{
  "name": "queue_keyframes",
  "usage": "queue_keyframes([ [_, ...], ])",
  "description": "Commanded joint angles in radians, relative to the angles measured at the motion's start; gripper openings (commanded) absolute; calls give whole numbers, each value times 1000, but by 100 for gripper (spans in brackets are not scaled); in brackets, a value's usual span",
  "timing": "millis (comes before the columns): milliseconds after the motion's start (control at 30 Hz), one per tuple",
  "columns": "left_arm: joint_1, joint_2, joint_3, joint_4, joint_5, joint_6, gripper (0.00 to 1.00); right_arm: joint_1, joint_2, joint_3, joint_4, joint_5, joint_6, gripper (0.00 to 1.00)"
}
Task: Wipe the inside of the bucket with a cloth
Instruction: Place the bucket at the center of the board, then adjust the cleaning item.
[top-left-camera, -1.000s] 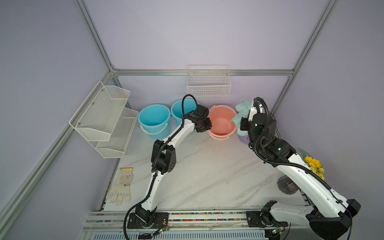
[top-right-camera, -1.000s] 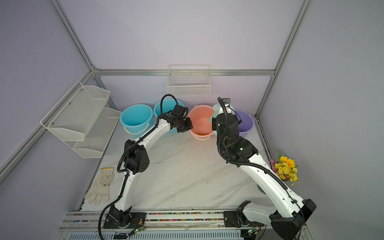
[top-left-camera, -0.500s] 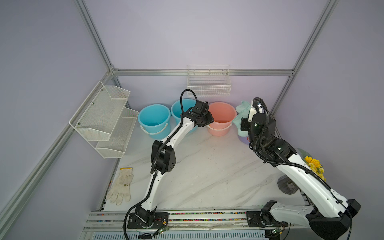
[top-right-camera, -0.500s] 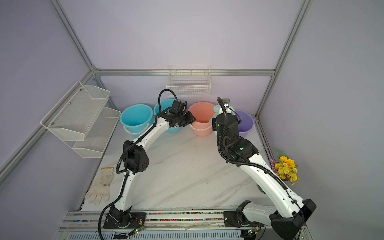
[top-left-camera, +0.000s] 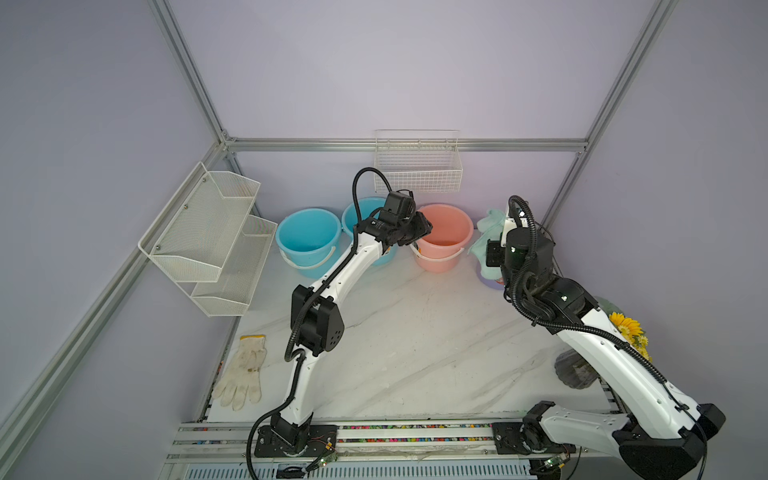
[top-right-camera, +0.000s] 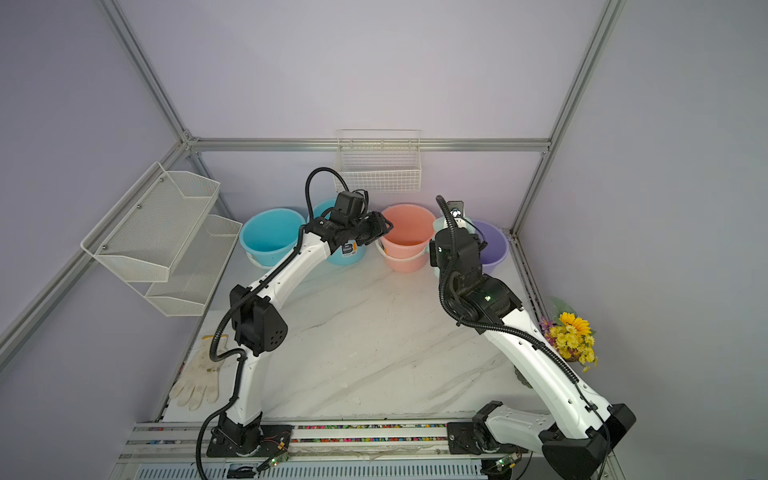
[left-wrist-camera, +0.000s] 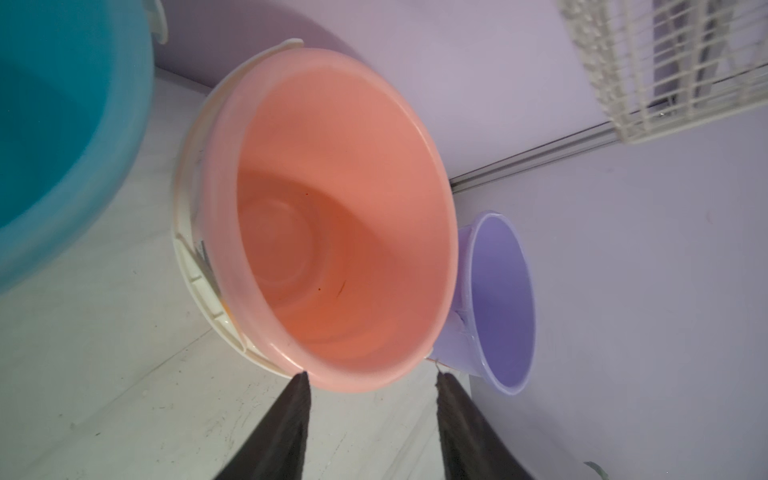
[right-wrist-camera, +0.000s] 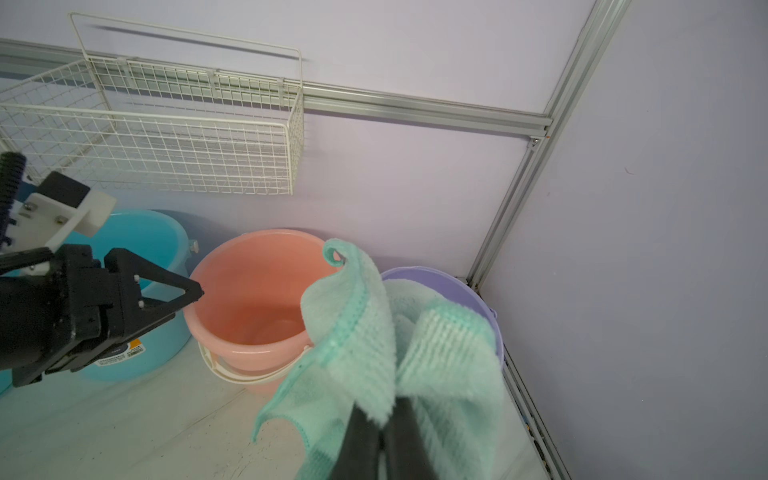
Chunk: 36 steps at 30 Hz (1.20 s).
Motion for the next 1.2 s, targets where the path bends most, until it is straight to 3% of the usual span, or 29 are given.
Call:
queue_keyframes([
  [0,-35,-84,-27,88,48,14,52,-11,-16,13,-101,-114,86,0],
  [267,-39,-363,-379,230,206,248,57,-20,-40,-32,-146,-509,187,0],
  [500,-41,-626,-616,254,249,413,79,-20,-42,-26,-134,-823,189,0],
  [533,-41,-650,-636,255,264,425,97,-20,-48,-29,-124,-856,187,0],
  [567,-42,-675,-658,259,281,435,100,-20,-53,-34,-112,-895,187,0],
  [900,-65,-766,-795,325,529,470,100,-20,-69,-49,-20,-1199,211,0],
  [1133,-79,-771,-860,330,644,497,100,-19,-60,-30,23,-1258,219,0],
  [1167,-82,-771,-863,332,660,501,95,-20,-58,-27,24,-1252,219,0],
])
